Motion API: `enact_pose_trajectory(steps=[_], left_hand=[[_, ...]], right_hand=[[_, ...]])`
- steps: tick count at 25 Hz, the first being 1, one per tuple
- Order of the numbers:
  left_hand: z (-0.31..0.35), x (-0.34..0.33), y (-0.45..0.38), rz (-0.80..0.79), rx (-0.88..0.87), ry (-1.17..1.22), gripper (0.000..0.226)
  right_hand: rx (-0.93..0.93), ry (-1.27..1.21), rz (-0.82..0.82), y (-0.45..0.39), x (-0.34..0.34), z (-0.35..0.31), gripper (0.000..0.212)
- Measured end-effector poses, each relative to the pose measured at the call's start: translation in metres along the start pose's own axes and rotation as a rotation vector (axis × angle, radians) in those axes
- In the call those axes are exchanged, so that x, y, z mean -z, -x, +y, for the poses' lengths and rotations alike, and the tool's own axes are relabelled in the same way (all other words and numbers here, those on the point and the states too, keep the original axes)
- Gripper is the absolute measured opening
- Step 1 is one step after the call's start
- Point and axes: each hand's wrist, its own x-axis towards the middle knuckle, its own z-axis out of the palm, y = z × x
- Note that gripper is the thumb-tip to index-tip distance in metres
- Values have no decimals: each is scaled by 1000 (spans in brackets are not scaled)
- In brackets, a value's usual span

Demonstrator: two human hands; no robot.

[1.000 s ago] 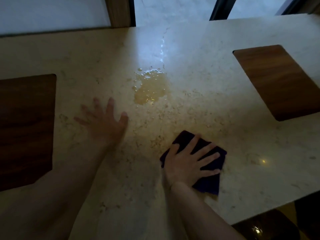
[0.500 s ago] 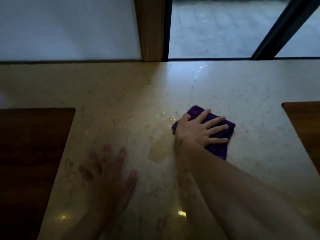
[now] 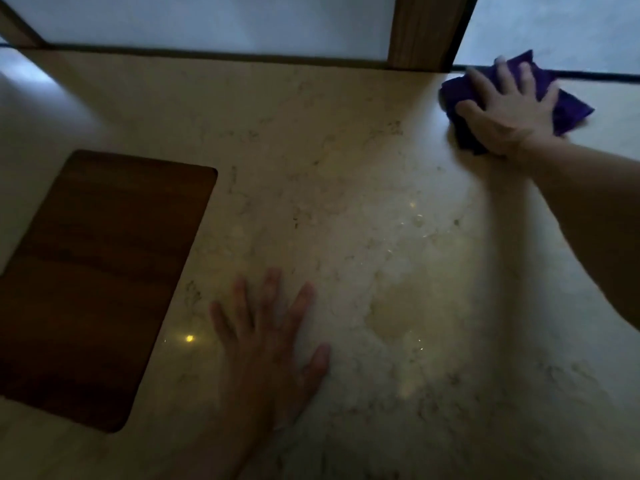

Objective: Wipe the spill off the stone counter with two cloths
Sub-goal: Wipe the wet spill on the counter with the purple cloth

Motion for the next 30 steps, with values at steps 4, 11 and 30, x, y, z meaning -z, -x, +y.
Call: enact_pose_trajectory(steps=[4, 11, 30], left_hand=[[1, 2, 2, 3, -11, 20, 74], [2, 0, 2, 14, 23, 55, 76], [-12, 17, -3, -282, -108, 122, 88]], right_hand=[[151, 75, -50, 33, -2, 1, 65], [301, 58, -77, 155, -19, -30, 64], [-3, 25, -52, 668, -85, -130, 65]])
